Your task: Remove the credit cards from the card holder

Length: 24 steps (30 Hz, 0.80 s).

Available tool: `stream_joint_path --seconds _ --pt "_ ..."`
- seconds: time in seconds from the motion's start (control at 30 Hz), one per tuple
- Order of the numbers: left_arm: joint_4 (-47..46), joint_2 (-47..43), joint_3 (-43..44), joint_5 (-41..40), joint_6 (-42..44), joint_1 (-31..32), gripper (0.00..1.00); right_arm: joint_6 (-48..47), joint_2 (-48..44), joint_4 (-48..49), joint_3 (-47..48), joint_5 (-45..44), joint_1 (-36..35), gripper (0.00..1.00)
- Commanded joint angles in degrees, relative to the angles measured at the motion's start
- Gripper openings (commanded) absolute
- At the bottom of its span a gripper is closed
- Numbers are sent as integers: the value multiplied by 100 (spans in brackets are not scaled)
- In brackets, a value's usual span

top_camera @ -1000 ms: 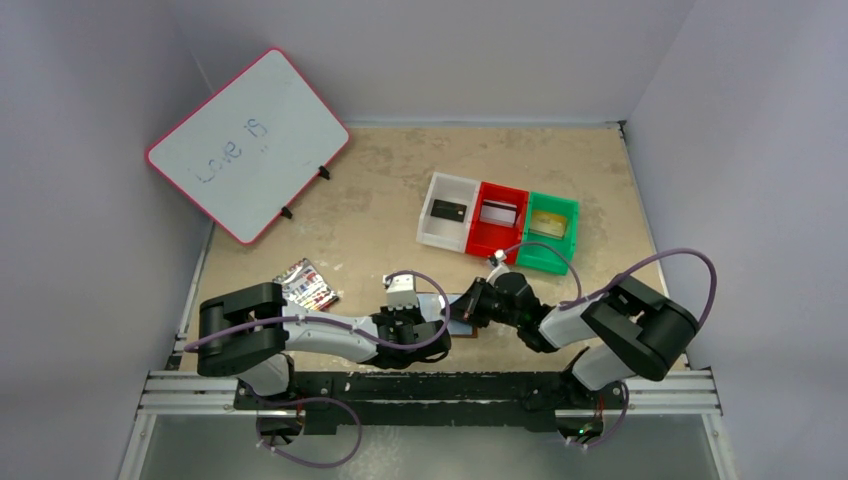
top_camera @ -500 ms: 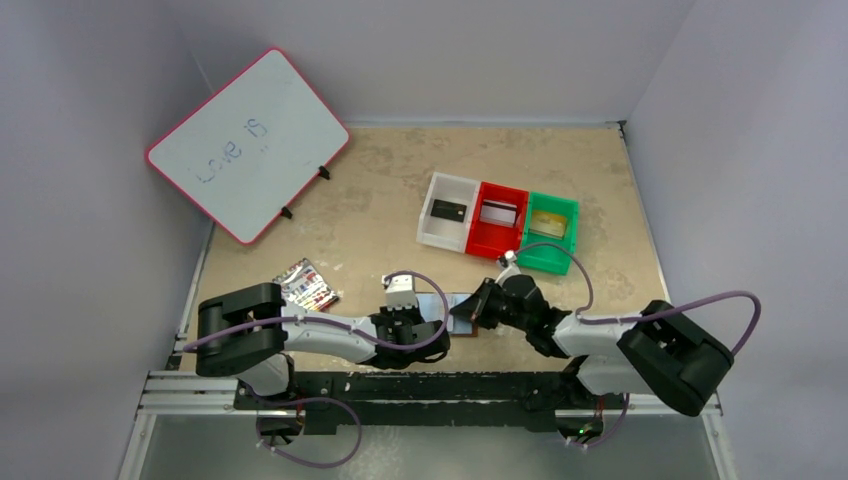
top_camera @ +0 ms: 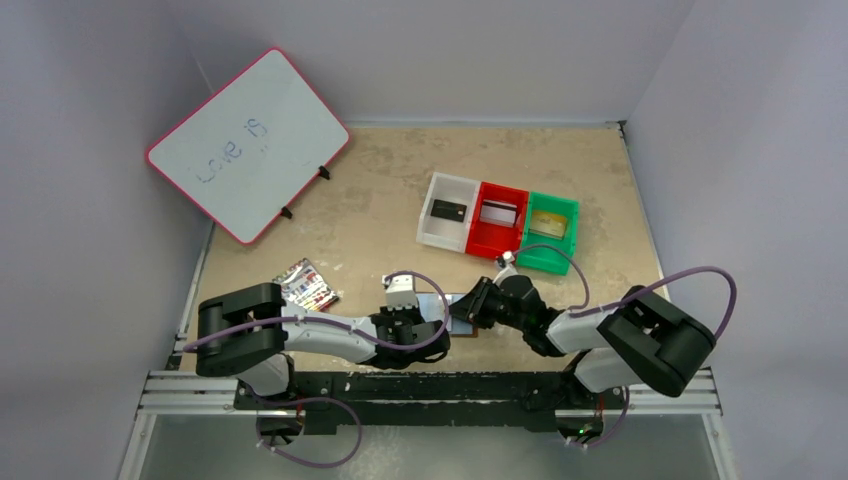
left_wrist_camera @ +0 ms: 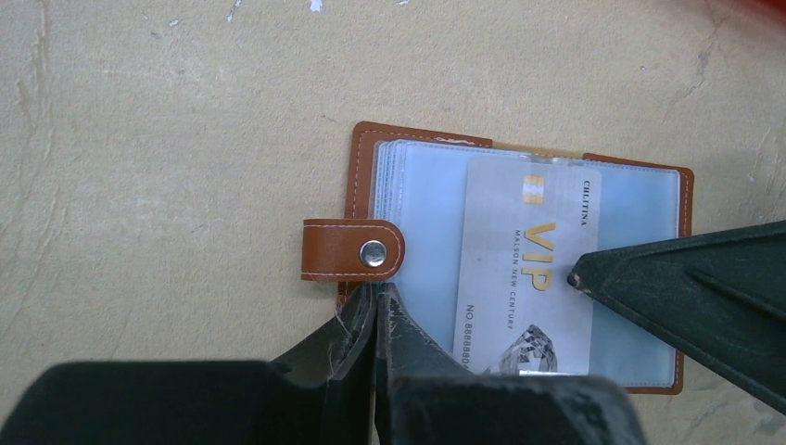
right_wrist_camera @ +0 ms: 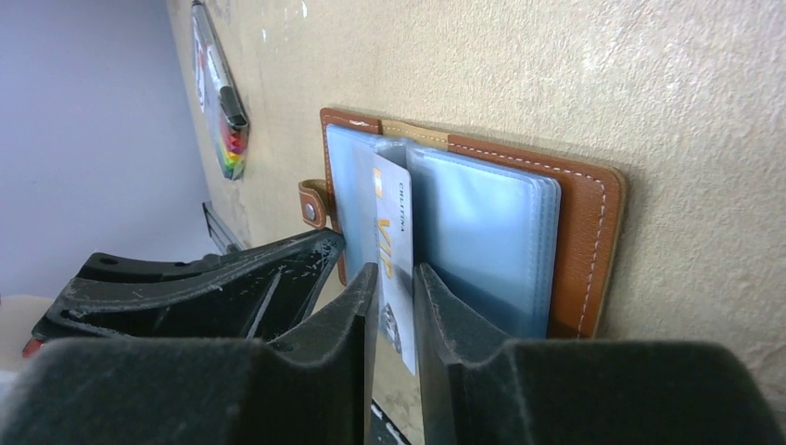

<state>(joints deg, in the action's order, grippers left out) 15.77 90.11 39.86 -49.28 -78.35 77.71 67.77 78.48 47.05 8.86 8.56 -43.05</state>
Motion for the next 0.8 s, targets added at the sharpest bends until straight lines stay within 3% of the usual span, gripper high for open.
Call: stream_joint_path --seconds 0.0,0.1,0.27,0.4,0.57,0.77 --pt "-18 156 22 218 100 -2 0 57 210 371 8 49 25 22" --pt "10 160 31 195 79 -2 0 33 253 273 22 -18 24 19" --pt "64 122 4 170 56 -2 0 -173 296 230 78 53 24 0" --pt "177 31 -36 87 -57 -2 0 -436 -17 -534 277 12 27 0" --pt "48 -278 -293 -20 -132 -2 0 -771 -1170 -1924 326 -563 24 0" --pt "2 -406 -400 -25 -140 -2 0 -955 -2219 -2442 196 -944 24 0"
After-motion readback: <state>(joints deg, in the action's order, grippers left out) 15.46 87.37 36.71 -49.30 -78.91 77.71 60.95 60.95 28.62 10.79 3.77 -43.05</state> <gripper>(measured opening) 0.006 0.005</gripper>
